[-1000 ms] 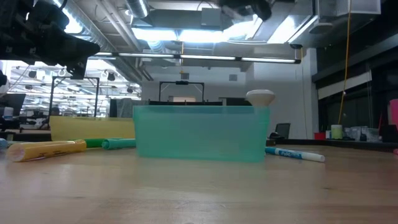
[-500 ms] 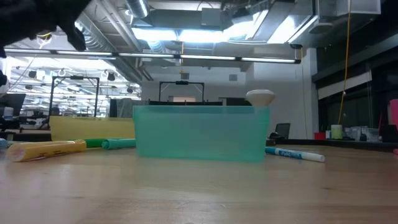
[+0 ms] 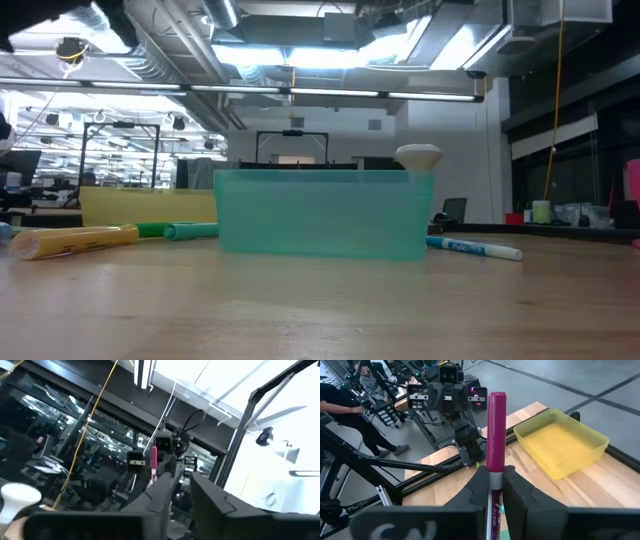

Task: Pick & Place Markers
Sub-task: Put the purple marker pen into the yellow bin

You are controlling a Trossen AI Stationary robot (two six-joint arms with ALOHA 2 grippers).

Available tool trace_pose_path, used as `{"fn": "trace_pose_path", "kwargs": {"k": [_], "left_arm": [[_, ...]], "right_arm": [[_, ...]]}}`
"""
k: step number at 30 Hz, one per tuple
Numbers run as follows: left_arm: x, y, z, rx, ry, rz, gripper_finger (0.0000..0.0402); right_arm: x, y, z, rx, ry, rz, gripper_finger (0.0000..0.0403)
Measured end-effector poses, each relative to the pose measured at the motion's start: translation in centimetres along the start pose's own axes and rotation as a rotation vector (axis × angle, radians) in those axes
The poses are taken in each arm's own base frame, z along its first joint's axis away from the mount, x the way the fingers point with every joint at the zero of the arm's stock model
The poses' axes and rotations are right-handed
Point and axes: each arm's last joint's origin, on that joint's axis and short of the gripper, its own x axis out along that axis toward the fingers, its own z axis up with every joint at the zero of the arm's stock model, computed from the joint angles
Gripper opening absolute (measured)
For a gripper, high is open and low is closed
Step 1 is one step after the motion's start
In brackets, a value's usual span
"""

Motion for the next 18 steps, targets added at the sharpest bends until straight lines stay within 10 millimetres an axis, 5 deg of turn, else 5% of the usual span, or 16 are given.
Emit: {"fn": "trace_pose_path", "kwargs": {"k": [9, 18], "left_arm": [[6.0, -1.4, 2.0, 0.148, 0.065, 0.103, 0.0185], [12.4, -2.4, 2.8, 0.257, 0.114, 0.116, 0.0225]], "right_arm": [[0.0, 0.1, 0.3, -0.035, -0.03, 0.014, 0.0034], [0.0, 0.2, 0.5, -0.062, -0.047, 0.021, 0.0034]]}}
